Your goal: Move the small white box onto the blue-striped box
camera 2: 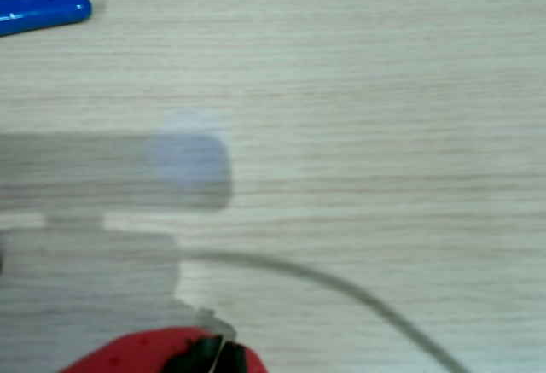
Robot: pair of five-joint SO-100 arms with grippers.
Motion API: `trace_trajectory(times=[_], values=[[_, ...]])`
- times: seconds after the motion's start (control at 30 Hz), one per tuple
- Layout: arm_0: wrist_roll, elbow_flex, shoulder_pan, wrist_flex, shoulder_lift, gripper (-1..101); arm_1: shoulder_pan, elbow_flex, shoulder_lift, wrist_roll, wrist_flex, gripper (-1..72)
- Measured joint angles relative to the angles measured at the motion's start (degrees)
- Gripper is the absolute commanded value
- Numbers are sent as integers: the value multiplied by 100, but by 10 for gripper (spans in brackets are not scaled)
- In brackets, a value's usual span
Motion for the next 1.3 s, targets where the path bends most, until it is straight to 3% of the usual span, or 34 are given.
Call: trace_trajectory(times=[0.13, 0.53, 0.67, 0.77, 0.83, 0.97, 1.1, 1.23, 1.3], values=[[-729, 0, 0, 0, 0, 0, -483, 0, 0, 483, 0, 2], [-879, 0, 0, 0, 0, 0, -580, -62, 0, 413, 88, 2], [-879, 0, 0, 0, 0, 0, -483, -1266, -158, 325, 554, 2], [-879, 0, 0, 0, 0, 0, -817, -2900, -1503, 387, 1028, 2], [-879, 0, 70, 0, 0, 0, -1345, -4122, -2180, 756, 1433, 2], [-976, 0, 88, 0, 0, 0, -3252, -6521, -3894, 1925, 2285, 1], [-976, 0, 88, 0, 0, 0, -5229, -7726, -5449, 2769, 2355, 1], [-976, 0, 88, 0, 0, 0, -6618, -8534, -7066, 3190, 2171, 2], [-976, 0, 88, 0, 0, 0, -6935, -8921, -7963, 3190, 2004, 107]])
